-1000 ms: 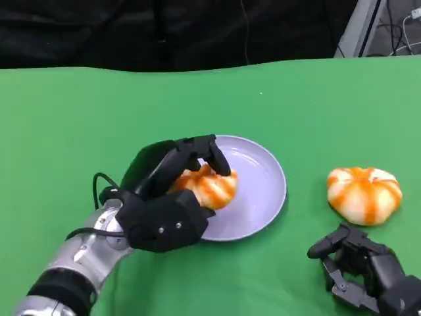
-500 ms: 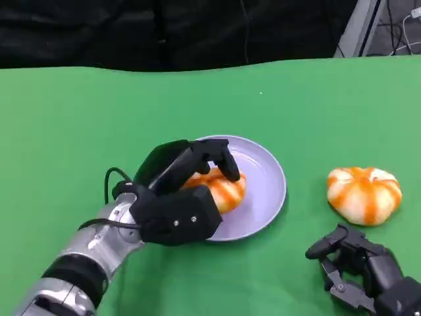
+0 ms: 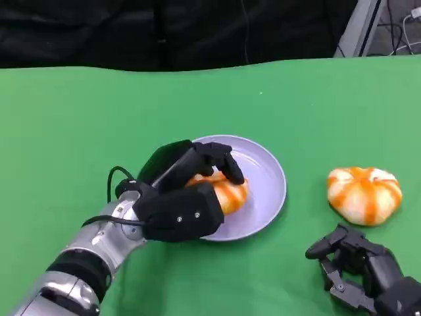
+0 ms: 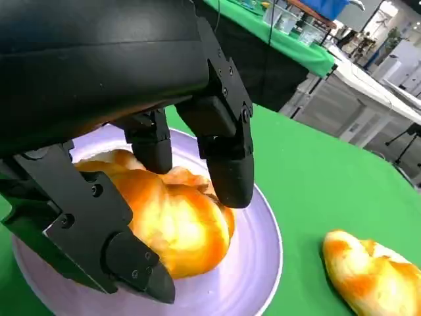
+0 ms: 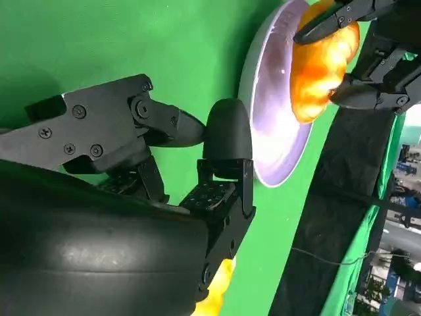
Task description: Grasp the bread from the table and place it into the plate.
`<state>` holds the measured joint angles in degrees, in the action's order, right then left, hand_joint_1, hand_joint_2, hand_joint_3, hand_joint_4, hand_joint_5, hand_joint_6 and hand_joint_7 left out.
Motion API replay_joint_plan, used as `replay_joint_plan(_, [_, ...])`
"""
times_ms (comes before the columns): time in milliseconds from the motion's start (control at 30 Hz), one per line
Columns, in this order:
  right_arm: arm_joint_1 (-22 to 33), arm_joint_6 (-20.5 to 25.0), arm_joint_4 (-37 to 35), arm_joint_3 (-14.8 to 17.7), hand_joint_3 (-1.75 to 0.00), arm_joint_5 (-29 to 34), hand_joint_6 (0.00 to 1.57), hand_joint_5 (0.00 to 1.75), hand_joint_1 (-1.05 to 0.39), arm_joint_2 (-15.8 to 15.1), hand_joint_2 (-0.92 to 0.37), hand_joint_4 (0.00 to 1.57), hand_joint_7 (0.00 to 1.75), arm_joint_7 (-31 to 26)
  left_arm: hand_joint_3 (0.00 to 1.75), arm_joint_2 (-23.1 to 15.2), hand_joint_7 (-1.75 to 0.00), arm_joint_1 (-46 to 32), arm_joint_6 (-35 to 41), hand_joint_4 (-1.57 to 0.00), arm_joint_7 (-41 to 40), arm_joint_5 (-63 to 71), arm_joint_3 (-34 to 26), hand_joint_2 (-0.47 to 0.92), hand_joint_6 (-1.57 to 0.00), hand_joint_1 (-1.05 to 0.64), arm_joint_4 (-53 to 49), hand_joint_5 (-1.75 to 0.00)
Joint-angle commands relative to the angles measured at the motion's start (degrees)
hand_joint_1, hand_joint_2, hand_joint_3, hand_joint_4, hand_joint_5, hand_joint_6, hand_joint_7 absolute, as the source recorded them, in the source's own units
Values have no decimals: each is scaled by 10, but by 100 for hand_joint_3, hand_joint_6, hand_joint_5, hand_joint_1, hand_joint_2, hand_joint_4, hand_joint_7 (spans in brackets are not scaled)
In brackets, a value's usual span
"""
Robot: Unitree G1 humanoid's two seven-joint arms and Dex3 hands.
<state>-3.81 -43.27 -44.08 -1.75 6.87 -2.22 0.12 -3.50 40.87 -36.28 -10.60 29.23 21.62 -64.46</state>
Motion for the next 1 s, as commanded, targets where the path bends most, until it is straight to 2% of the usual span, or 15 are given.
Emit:
replay_joint_plan(33, [-1, -2, -6, 1, -65, -2, 74, 175, -15, -3, -84, 69, 126, -2, 13, -10, -28, 13, -3, -80, 3, 4, 4, 92, -91, -11, -7, -70])
replay_joint_plan(67, [-2, -2, -7, 1, -65, 0, 74, 175, -15, -4, -84, 69, 126, -3, 9, -12, -14, 12, -5, -82, 4, 5, 5, 92, -87, -16, -8, -42])
replay_joint_plan(100, [-2, -5, -8, 1, -65, 1, 74, 175, -15, -4, -84, 70, 126, -4, 7, -15, -6, 12, -2, -80, 3, 8, 8, 92, -82, -23, -7, -22])
replay_joint_plan(200, [-3, -6, -10, 2, -65, -2, 74, 175, -15, -3, -84, 70, 126, -2, 15, -18, -1, 9, 7, -58, 21, 0, 6, 92, -55, -52, -6, -3])
replay_joint_plan(333, [-3, -6, -10, 1, -65, 1, 74, 175, -15, -4, -84, 72, 126, -4, 41, -21, 0, 6, 21, -33, 77, -27, -8, 92, -29, -78, -3, 0])
replay_joint_plan(533, [-5, -7, -11, 1, -65, -1, 74, 175, -15, -3, -84, 71, 126, -2, 70, -41, 0, 1, 37, -13, 143, -43, -15, 92, -18, -97, 31, 0])
replay_joint_plan(800, [-4, -5, -12, 2, -65, -6, 74, 175, -15, -3, -84, 70, 127, 3, 77, -49, 0, -18, 43, -7, 222, -108, -52, 92, -16, -105, 67, 0])
replay_joint_plan(1000, [-7, -1, -15, 3, -65, -6, 73, 175, -16, -3, -84, 70, 127, 3, 73, -45, -1, -40, 13, -14, 268, -179, -97, 92, -19, -102, 79, -3])
